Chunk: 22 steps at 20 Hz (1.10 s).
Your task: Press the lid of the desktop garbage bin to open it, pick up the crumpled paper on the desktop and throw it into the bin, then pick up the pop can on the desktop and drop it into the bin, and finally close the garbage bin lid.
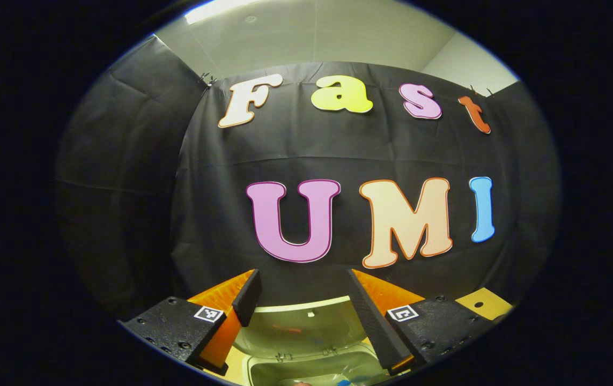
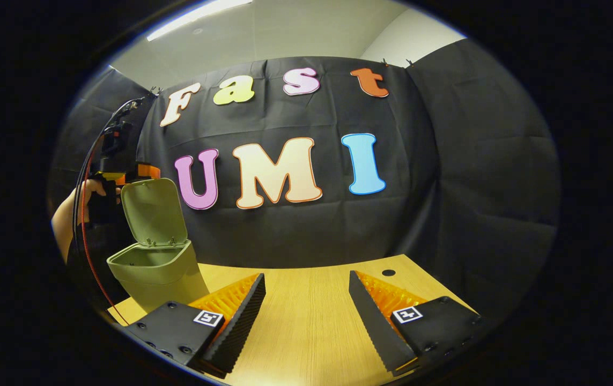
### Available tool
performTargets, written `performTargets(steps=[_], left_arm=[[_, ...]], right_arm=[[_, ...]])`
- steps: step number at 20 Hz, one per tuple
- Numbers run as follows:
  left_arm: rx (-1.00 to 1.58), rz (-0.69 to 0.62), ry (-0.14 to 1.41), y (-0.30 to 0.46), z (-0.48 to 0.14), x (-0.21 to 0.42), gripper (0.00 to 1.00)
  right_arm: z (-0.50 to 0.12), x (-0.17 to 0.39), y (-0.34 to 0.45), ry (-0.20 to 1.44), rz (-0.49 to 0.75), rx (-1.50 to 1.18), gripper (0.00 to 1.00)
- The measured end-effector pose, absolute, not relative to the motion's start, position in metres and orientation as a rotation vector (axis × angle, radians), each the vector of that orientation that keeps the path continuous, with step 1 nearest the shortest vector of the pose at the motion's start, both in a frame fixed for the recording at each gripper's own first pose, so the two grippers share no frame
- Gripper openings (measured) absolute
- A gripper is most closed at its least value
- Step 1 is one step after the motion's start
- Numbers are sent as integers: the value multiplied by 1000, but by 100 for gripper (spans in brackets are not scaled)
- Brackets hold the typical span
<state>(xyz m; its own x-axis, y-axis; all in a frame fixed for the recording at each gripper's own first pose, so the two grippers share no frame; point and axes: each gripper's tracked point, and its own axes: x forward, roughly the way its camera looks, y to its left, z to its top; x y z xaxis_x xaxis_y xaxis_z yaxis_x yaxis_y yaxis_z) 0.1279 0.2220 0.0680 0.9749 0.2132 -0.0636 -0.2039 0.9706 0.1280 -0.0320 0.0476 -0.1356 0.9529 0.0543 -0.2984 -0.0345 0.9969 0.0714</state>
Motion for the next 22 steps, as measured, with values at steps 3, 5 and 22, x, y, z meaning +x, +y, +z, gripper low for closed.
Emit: performTargets(steps=[3, 5, 22], left_arm=[[123, 220, 88, 214, 63, 110, 94], [121, 227, 98, 208, 59, 98, 94], [86, 255, 223, 178, -17, 22, 94]], right_arm=[[-132, -26, 43, 303, 74, 75, 96], [-130, -24, 41, 300, 97, 83, 98], [-135, -30, 45, 334, 239, 65, 99]])
